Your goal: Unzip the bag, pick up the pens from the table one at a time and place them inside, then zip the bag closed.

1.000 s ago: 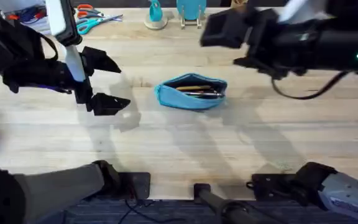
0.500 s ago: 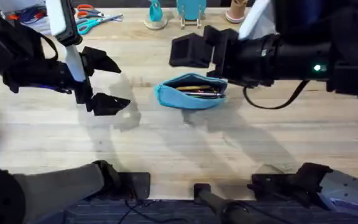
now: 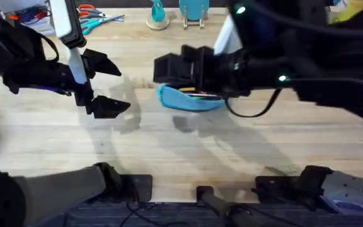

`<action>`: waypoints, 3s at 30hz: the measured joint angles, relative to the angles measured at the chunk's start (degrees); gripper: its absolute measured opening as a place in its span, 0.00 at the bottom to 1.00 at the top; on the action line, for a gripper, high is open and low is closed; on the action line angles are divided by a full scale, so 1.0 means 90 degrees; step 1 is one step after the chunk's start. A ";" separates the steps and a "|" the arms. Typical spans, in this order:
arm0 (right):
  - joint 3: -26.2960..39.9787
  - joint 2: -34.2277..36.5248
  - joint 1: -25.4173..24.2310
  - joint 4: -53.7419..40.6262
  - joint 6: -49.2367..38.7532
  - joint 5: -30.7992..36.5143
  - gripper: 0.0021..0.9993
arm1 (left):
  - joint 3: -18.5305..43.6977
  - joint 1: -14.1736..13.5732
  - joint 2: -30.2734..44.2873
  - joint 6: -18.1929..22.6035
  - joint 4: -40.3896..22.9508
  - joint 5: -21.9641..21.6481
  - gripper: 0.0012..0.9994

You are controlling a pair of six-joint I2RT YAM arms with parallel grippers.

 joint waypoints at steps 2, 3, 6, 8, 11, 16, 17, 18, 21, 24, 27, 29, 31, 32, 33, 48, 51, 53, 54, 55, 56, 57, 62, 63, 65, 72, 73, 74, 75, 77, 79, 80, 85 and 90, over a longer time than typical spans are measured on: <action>0.0000 0.0120 0.0095 0.0063 0.0028 0.0000 1.00 | -0.0002 0.0000 0.0000 -0.0001 0.0000 -0.0048 0.99; 0.0000 0.0184 0.0143 0.0141 0.0033 0.0000 1.00 | 0.0000 0.0000 0.0000 -0.0001 0.0000 -0.0079 0.99; 0.0000 0.0364 0.0260 0.0408 0.0066 0.0002 1.00 | -0.0002 0.0000 0.0000 0.0001 0.0000 -0.0122 0.99; 0.0000 0.0487 0.0306 0.0528 0.0083 0.0002 1.00 | 0.0000 0.0000 0.0000 0.0001 0.0000 -0.0123 0.99; 0.0000 0.0689 0.0333 0.0695 0.0103 0.0002 1.00 | 0.0000 0.0000 0.0000 0.0001 0.0000 -0.0126 0.99; 0.0000 0.0966 0.0347 0.0809 0.0125 0.0001 1.00 | 0.0000 0.0000 0.0000 0.0001 0.0000 -0.0126 0.99; 0.0000 0.1017 0.0366 0.0810 0.0127 0.0001 1.00 | 0.0000 0.0000 0.0000 0.0001 0.0000 -0.0126 0.99; 0.0000 0.1080 0.0394 0.0813 0.0127 0.0002 1.00 | 0.0000 0.0000 0.0002 0.0001 0.0002 -0.0126 0.99; 0.0000 0.1294 0.0515 0.0851 0.0195 0.0002 1.00 | 0.0000 0.0000 0.0000 0.0001 0.0000 -0.0126 0.99; 0.0000 0.1522 0.0643 0.0941 0.0278 0.0036 1.00 | -0.0002 0.0000 0.0000 0.0001 0.0000 -0.0126 0.99; 0.0000 0.1703 0.0754 0.1035 0.0321 0.0165 1.00 | 0.0000 0.0000 0.0000 -0.0001 0.0000 -0.0126 0.99; 0.0000 0.1763 0.0806 0.1049 0.0395 0.0289 1.00 | 0.0000 0.0000 0.0000 0.0001 0.0002 -0.0126 0.99; 0.0000 0.1795 0.0833 0.1064 0.0511 0.0461 1.00 | 0.0000 0.0000 0.0000 -0.0001 0.0000 -0.0126 0.99; 0.0000 0.1795 0.0837 0.1077 0.0587 0.0570 1.00 | 0.0000 0.0000 0.0000 0.0001 0.0001 -0.0126 0.99; 0.0000 0.1792 0.0838 0.1087 0.0651 0.0682 1.00 | 0.0000 0.0000 0.0000 0.0001 0.0000 -0.0126 0.99; 0.0000 0.1947 0.0938 0.1323 0.1482 0.1751 1.00 | 0.0000 0.0000 0.0000 -0.0001 0.0000 -0.0126 0.99; 0.0000 0.2037 0.0938 0.1382 0.1593 0.1849 1.00 | 0.0000 0.0000 0.0000 0.0001 0.0000 -0.0126 0.99; 0.0000 0.2117 0.0938 0.1456 0.1628 0.1896 1.00 | 0.0000 0.0000 0.0000 0.0001 0.0000 -0.0126 0.99; 0.0000 0.2169 0.0938 0.1499 0.1639 0.1917 1.00 | 0.0000 0.0000 0.0000 0.0001 0.0000 -0.0126 0.99; 0.0000 0.2226 0.0938 0.1551 0.1652 0.1936 1.00 | 0.0000 0.0000 0.0000 0.0001 0.0000 -0.0126 0.99; 0.0000 0.2298 0.0938 0.1616 0.1661 0.1958 1.00 | -0.0001 0.0000 0.0000 0.0001 0.0000 -0.0126 0.99; 0.0000 0.2361 0.0938 0.1655 0.1672 0.1967 1.00 | 0.0000 0.0000 0.0000 0.0001 0.0000 -0.0126 0.99; 0.0000 0.2560 0.0938 0.1805 0.1677 0.2011 1.00 | 0.0000 0.0000 0.0000 0.0000 0.0000 -0.0126 0.99; 0.0000 0.2572 0.0938 0.1822 0.1677 0.2013 0.99 | 0.0000 0.0000 0.0000 0.0001 0.0000 -0.0126 0.99; 0.0000 0.2584 0.0938 0.1831 0.1677 0.2013 0.97 | 0.0000 0.0000 0.0000 0.0000 0.0000 -0.0126 0.99; 0.0000 0.2584 0.0938 0.1845 0.1686 0.1779 0.91 | 0.0000 0.0000 0.0000 0.0001 0.0000 -0.0126 0.99; 0.0000 0.2584 0.0938 0.1849 0.1698 0.1732 0.91 | 0.0000 0.0000 0.0000 0.0001 0.0000 -0.0126 0.99; 0.0000 0.2584 0.0938 0.1866 0.1701 0.1715 0.91 | 0.0000 0.0000 0.0000 0.0001 0.0000 -0.0126 0.99; 0.0000 0.2584 0.0938 0.1901 0.1701 0.1713 0.91 | 0.0000 0.0000 0.0000 0.0000 0.0000 -0.0126 0.99; 0.0000 0.2584 0.0938 0.2015 0.1710 0.1693 0.91 | 0.0000 0.0000 0.0000 0.0001 0.0000 -0.0126 0.99; 0.0000 0.2584 0.0938 0.2084 0.1719 0.1690 0.92 | 0.0000 0.0000 0.0000 0.0000 0.0000 -0.0126 0.99; 0.0000 0.2585 0.0938 0.2092 0.1720 0.1690 0.92 | 0.0000 0.0000 0.0000 -0.0001 0.0000 -0.0126 0.99; 0.0000 0.2714 0.0938 0.2172 0.1718 0.1693 0.92 | -0.0001 0.0000 0.0000 0.0001 0.0000 -0.0126 0.99; 0.0000 0.2892 0.0938 0.2359 0.1684 0.1695 0.92 | 0.0000 0.0000 0.0000 -0.0001 0.0002 -0.0126 0.99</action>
